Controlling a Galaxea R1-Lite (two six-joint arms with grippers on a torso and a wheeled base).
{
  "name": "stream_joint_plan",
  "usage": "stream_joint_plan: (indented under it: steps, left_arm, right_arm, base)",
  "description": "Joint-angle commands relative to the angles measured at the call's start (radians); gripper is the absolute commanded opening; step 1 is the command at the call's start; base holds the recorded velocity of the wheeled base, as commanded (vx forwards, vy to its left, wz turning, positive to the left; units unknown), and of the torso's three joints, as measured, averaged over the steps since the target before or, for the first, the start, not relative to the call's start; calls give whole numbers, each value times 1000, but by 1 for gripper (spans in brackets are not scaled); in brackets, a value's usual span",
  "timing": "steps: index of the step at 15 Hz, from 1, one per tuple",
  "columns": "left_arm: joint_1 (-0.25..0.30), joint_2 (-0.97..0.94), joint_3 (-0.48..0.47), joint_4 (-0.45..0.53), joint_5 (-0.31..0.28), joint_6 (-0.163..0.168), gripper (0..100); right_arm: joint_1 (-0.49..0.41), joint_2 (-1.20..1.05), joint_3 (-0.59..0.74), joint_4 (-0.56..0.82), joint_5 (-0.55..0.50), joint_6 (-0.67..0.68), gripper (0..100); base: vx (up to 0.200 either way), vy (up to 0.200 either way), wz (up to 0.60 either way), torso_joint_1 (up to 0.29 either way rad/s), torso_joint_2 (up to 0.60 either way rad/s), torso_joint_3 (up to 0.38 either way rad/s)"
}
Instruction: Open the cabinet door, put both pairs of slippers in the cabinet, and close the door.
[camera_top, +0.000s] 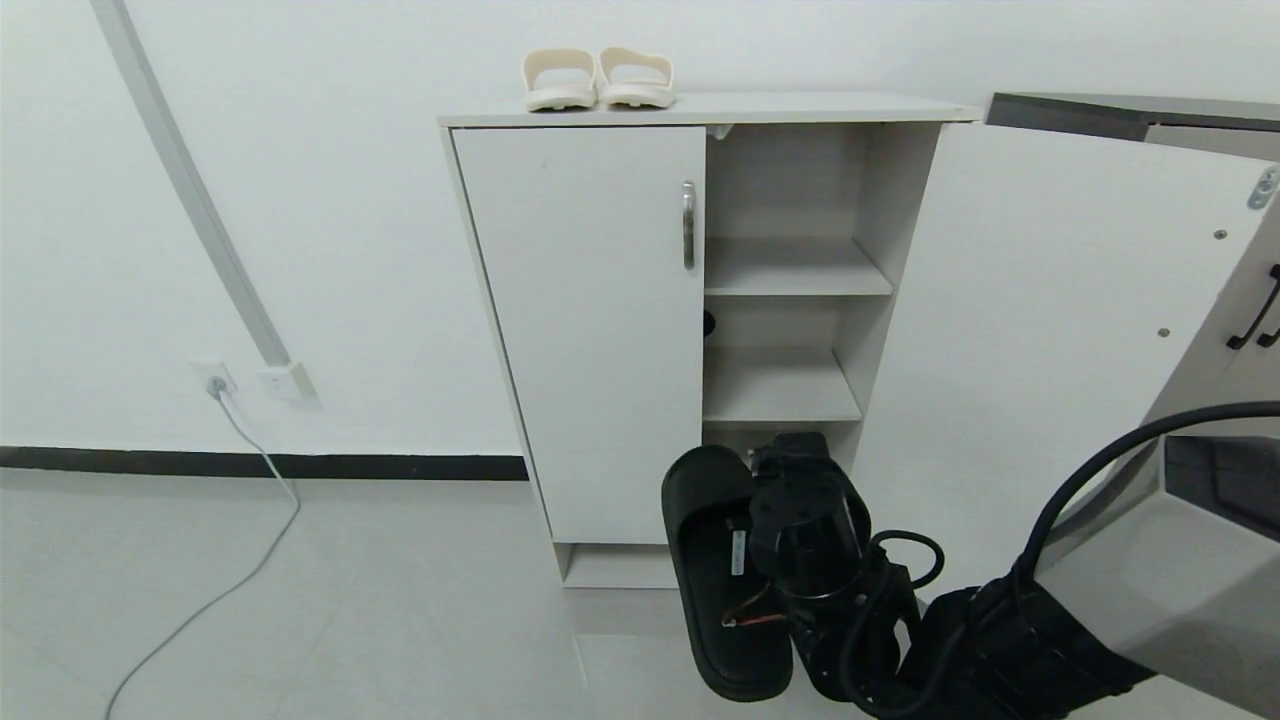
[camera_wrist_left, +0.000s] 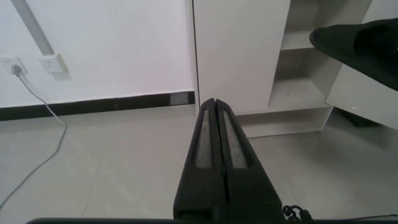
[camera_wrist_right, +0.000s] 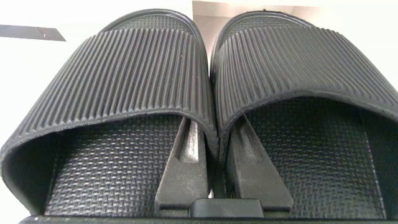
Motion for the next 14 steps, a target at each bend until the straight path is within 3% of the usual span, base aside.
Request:
stream_joint_plan:
  steps: [1,3,14]
  left_arm:
    - [0,4,0,0,0,0,0]
    - [0,4,0,0,0,0,0]
    - [0,4,0,0,1,-7,0]
  right_arm:
    - [0,1,-1,1,0,-1,0]
    - [-7,5,-1,1,0,-1,0]
    - [-37,56,-39,-1,14,-4,0]
  base:
    - [0,-200,0,-2,7,-2]
    - [0,-200,0,0,2,5]
    - [0,0,0,0,0,0]
